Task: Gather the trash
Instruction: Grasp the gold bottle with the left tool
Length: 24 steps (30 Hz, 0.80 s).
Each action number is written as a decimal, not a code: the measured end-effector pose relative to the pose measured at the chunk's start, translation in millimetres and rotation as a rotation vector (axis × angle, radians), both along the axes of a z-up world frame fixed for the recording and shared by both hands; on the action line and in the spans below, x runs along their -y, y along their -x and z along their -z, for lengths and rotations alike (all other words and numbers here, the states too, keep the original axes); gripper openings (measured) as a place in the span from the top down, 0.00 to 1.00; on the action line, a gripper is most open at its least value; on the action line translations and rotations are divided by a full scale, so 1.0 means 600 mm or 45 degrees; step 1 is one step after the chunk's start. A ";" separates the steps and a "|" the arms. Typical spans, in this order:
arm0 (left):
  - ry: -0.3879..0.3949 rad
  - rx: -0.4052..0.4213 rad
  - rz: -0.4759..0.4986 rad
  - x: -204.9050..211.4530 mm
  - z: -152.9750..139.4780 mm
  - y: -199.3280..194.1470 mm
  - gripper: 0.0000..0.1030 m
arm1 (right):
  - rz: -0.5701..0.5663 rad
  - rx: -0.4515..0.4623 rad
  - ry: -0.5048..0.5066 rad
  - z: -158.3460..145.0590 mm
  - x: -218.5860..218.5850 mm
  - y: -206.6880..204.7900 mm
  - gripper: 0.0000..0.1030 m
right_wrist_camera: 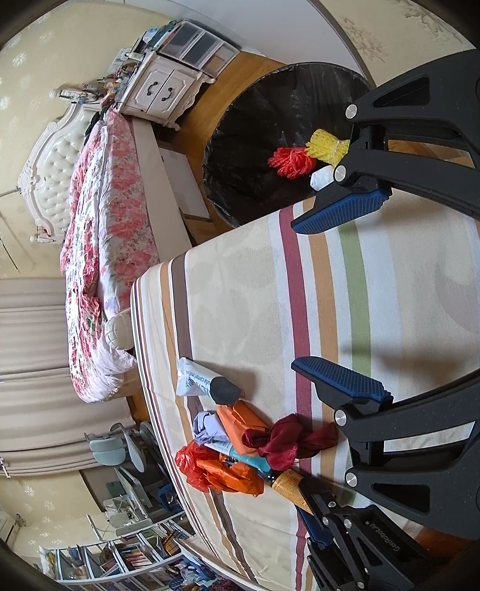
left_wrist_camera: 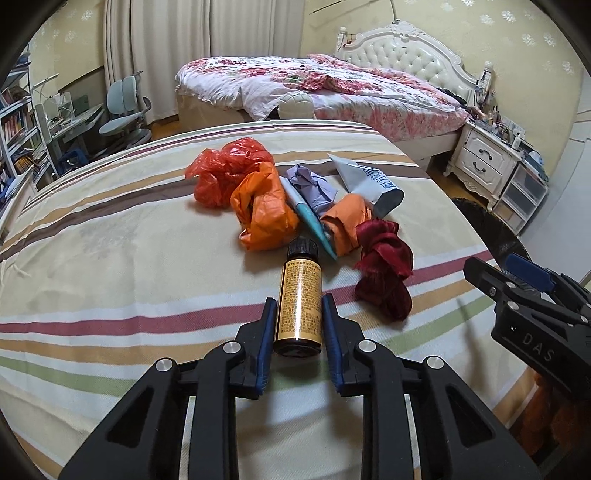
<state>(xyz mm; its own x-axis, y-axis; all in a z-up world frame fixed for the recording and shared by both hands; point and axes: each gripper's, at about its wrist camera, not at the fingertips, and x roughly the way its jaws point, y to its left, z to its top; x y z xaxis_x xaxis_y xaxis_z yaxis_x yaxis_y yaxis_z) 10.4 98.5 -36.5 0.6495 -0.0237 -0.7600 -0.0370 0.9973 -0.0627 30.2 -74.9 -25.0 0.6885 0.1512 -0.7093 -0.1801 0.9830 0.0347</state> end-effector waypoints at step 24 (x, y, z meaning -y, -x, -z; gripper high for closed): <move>0.036 -0.001 -0.185 -0.106 0.003 0.022 0.76 | -0.172 0.014 -0.010 -0.017 -0.091 0.018 0.35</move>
